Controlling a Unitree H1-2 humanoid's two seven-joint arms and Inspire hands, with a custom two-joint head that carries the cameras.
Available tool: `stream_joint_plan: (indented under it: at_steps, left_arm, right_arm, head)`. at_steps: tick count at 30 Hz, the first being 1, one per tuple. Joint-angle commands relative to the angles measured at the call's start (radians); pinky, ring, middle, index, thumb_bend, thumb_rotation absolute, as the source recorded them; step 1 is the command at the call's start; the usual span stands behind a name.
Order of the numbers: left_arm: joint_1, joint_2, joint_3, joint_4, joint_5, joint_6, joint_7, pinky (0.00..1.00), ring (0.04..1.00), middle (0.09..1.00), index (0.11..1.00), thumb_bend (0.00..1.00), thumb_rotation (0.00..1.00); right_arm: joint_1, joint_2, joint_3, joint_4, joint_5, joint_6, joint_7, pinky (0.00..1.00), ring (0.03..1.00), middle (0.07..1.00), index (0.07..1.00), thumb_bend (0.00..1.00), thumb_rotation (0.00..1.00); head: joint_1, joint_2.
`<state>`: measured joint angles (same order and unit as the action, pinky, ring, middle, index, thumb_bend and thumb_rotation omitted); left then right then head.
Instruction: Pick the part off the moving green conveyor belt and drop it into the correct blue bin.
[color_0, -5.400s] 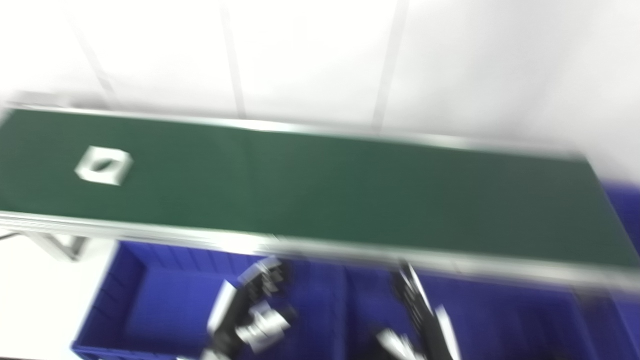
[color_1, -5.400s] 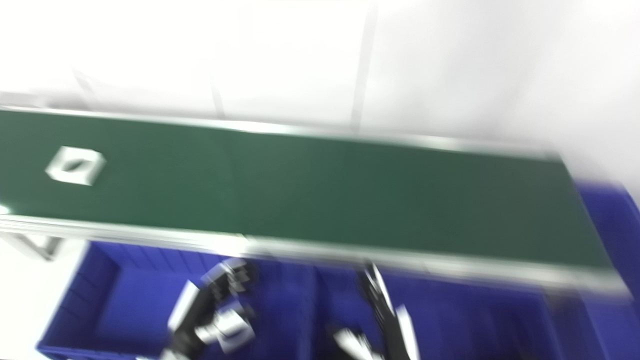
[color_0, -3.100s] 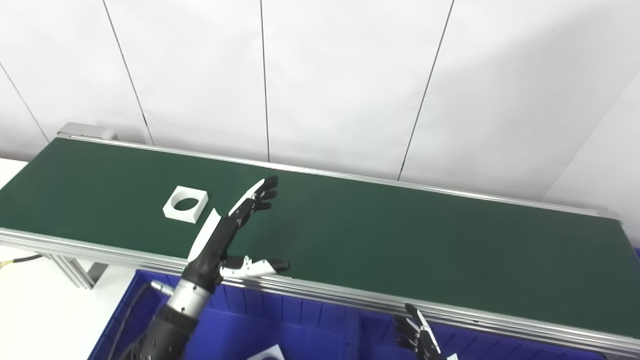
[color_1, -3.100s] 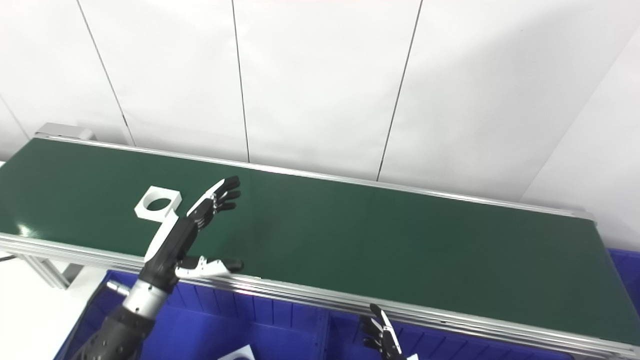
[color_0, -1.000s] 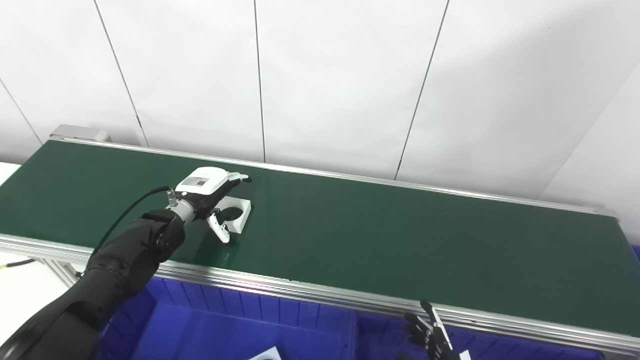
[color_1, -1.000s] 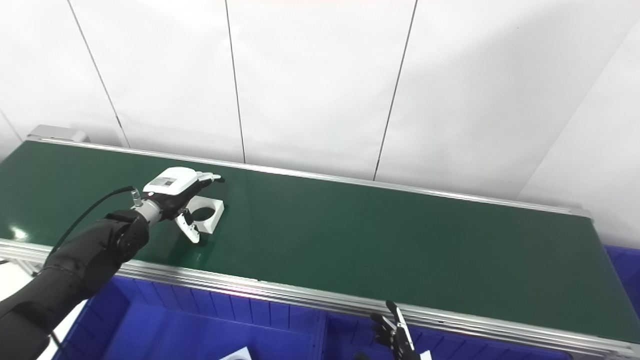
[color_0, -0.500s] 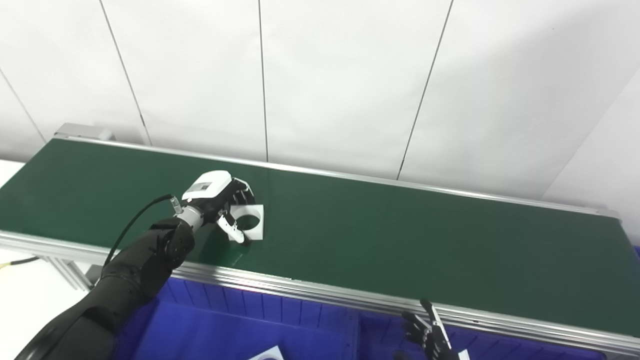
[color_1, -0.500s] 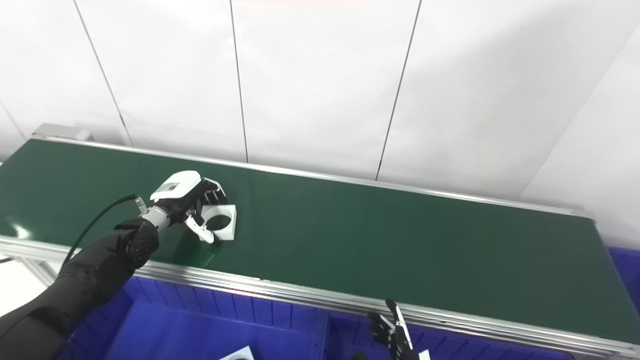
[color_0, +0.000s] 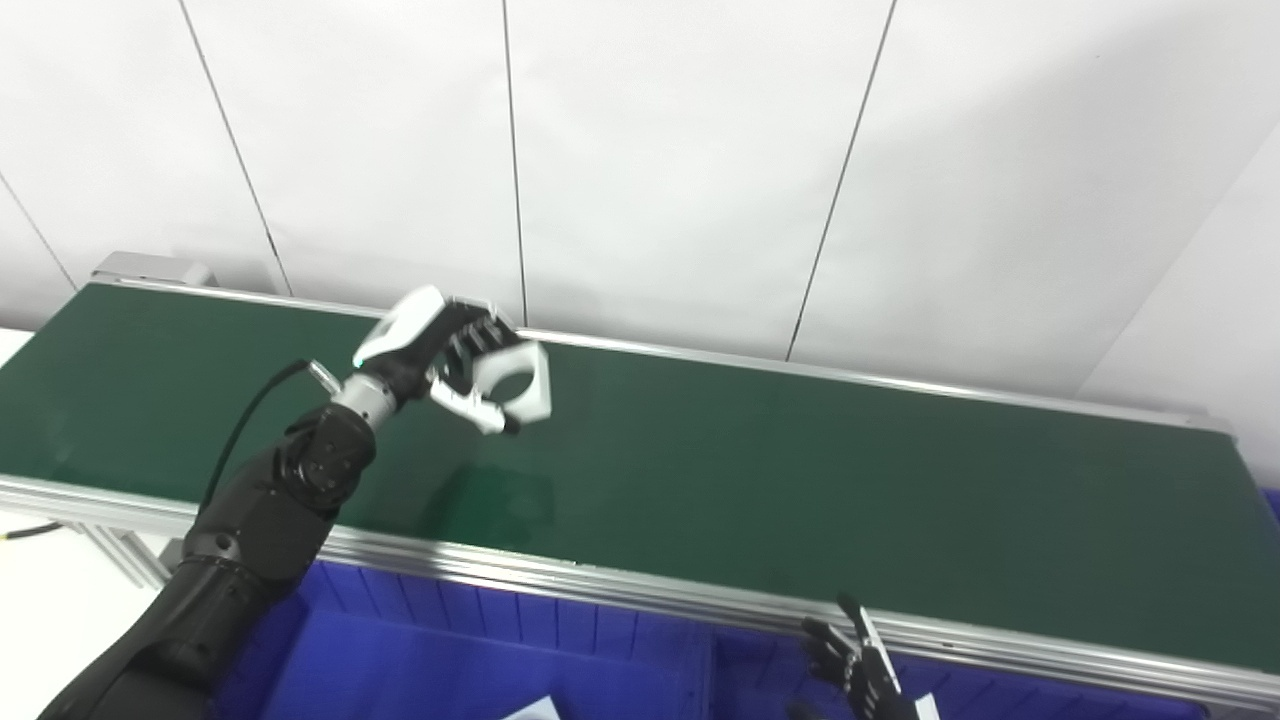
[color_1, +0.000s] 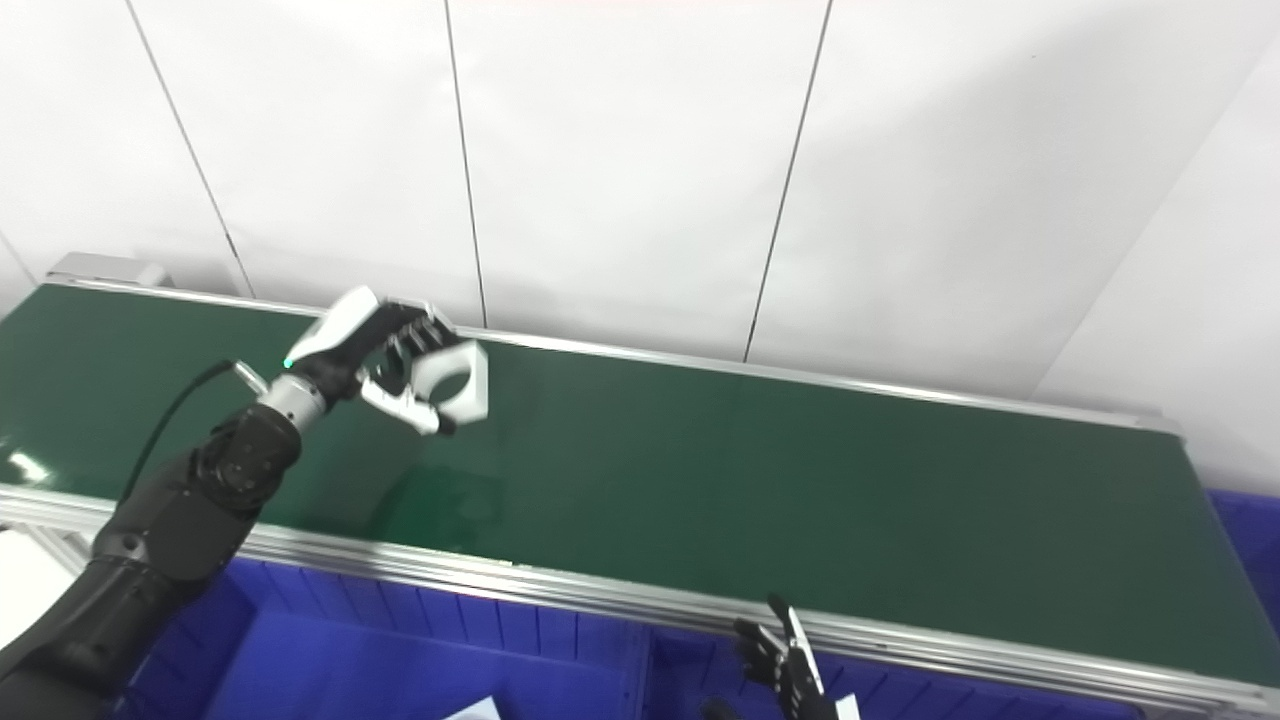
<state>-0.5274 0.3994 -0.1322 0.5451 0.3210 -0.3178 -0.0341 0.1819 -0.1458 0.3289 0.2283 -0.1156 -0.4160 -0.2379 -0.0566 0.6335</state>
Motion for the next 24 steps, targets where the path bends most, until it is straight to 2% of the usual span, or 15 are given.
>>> stream_joint_plan:
  at_steps: [1, 3, 7, 11, 17, 20, 24]
  left_arm:
    - [-0.016, -0.012, 0.047, -0.07, -0.126, -0.059, -0.032, 0.33, 0.397, 0.476, 0.525, 0.5, 0.0]
    - [0.016, -0.035, 0.071, -0.14, -0.208, -0.058, -0.062, 0.32, 0.399, 0.473, 0.524, 0.5, 0.0]
    - [0.101, -0.066, 0.092, -0.282, -0.245, -0.048, -0.062, 0.35, 0.41, 0.474, 0.52, 0.5, 0.0]
    - [0.181, -0.095, 0.095, -0.364, -0.284, -0.051, -0.085, 0.36, 0.418, 0.478, 0.515, 0.5, 0.0]
    - [0.321, -0.144, 0.066, -0.416, -0.251, -0.113, -0.093, 0.34, 0.412, 0.476, 0.523, 0.5, 0.0]
    - [0.379, -0.167, 0.037, -0.403, -0.239, -0.145, -0.098, 0.32, 0.404, 0.471, 0.527, 0.5, 0.0]
    - [0.431, -0.186, -0.002, -0.387, -0.207, -0.151, -0.081, 0.31, 0.404, 0.482, 0.518, 0.5, 0.0]
  right_arm:
    - [-0.001, -0.002, 0.006, -0.04, -0.019, -0.054, -0.025, 0.75, 0.797, 0.826, 0.963, 0.68, 0.64]
    - [0.002, 0.003, 0.01, -0.046, -0.013, -0.054, -0.027, 0.75, 0.802, 0.828, 0.965, 0.67, 0.63]
    - [0.006, 0.008, 0.018, -0.054, -0.013, -0.054, -0.029, 0.76, 0.814, 0.838, 0.975, 0.69, 0.62]
    - [0.005, 0.016, 0.024, -0.061, -0.051, -0.054, -0.056, 0.75, 0.807, 0.832, 0.969, 0.7, 0.64]
    - [0.005, 0.029, 0.037, -0.068, -0.088, -0.054, -0.09, 0.74, 0.801, 0.829, 0.95, 0.73, 0.68]
    - [0.006, 0.04, 0.034, -0.069, -0.089, -0.054, -0.09, 0.75, 0.806, 0.831, 0.948, 0.74, 0.69]
    - [0.008, 0.052, 0.028, -0.073, -0.067, -0.054, -0.073, 0.77, 0.815, 0.833, 0.947, 0.78, 0.68]
  head:
    - [0.001, -0.001]
    - [-0.015, 0.011]
    - [-0.04, 0.027]
    - [-0.085, 0.049]
    - [-0.169, 0.069]
    - [-0.185, 0.08]
    - [-0.196, 0.098]
